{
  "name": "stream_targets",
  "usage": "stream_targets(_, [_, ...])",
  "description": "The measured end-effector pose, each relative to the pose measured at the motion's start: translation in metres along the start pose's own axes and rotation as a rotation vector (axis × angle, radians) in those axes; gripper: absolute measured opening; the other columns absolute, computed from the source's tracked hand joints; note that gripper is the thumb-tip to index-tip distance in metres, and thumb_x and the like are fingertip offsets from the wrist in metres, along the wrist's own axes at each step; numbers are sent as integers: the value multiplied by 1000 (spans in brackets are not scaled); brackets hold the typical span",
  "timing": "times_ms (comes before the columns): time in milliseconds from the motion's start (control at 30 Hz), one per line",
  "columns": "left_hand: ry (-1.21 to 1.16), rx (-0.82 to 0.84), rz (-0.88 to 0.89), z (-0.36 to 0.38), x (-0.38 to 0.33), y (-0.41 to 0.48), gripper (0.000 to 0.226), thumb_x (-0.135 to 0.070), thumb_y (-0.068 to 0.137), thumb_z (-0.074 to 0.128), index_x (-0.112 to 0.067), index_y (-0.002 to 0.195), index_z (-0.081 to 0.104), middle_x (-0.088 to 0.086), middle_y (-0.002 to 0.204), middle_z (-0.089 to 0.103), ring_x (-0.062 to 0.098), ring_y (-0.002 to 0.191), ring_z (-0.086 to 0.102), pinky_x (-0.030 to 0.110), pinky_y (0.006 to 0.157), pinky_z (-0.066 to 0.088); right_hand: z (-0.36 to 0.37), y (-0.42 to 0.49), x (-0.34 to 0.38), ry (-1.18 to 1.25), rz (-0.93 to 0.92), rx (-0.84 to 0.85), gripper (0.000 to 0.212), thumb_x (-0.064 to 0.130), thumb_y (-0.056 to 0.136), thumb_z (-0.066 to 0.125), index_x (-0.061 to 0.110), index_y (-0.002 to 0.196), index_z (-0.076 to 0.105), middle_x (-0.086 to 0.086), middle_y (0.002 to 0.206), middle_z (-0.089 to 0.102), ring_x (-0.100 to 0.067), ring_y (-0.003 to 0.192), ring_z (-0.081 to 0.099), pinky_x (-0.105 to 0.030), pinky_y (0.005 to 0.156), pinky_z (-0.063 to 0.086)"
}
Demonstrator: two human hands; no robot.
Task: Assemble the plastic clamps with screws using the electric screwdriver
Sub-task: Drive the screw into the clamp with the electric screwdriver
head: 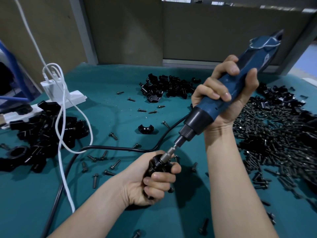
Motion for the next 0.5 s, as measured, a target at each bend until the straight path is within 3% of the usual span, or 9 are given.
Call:
stream_targets(200, [89, -12, 128, 2, -10, -2, 27, -32, 75, 61, -5, 74, 64, -1, 39, 39, 5, 26, 24, 14, 28, 20, 6, 2, 3, -44, 7, 13, 39, 10, 69, 80, 6, 97, 53, -6, 74, 66, -18, 38, 54, -24, 45, 41])
stream_targets(333, [364, -261, 493, -5, -41, -15, 43, -51, 73, 65, -10, 87, 70, 3, 46, 47, 7, 31, 28, 16, 32, 26, 7, 0, 14, -59, -32, -40, 40, 9, 65, 81, 7, 95, 54, -7, 76, 66, -19, 38, 53, -23, 47, 40])
stream_targets(433, [571, -419, 746, -1, -56, -27, 38, -60, 66, 69, -24, 75, 75, 6, 54, 59, 10, 38, 40, 19, 39, 35, 8, -3, 29, -88, -82, -94, 35, 13, 67, 74, 7, 94, 53, -8, 76, 65, -21, 37, 52, -23, 47, 38])
stream_targets(500, [644, -447, 808, 2, -57, -30, 32, -62, 67, 74, -30, 70, 73, 5, 58, 62, 10, 45, 48, 18, 43, 39, 9, -6, 34, -109, -111, -110, 32, 18, 68, 69, 8, 94, 53, -8, 75, 65, -21, 36, 52, -23, 46, 38])
Point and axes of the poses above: each hand's wrist, its own y-axis towards the middle knuckle, its own z-axis out of the palm, x = y × z, the point moved 7 cm from there along y, towards the middle knuckle
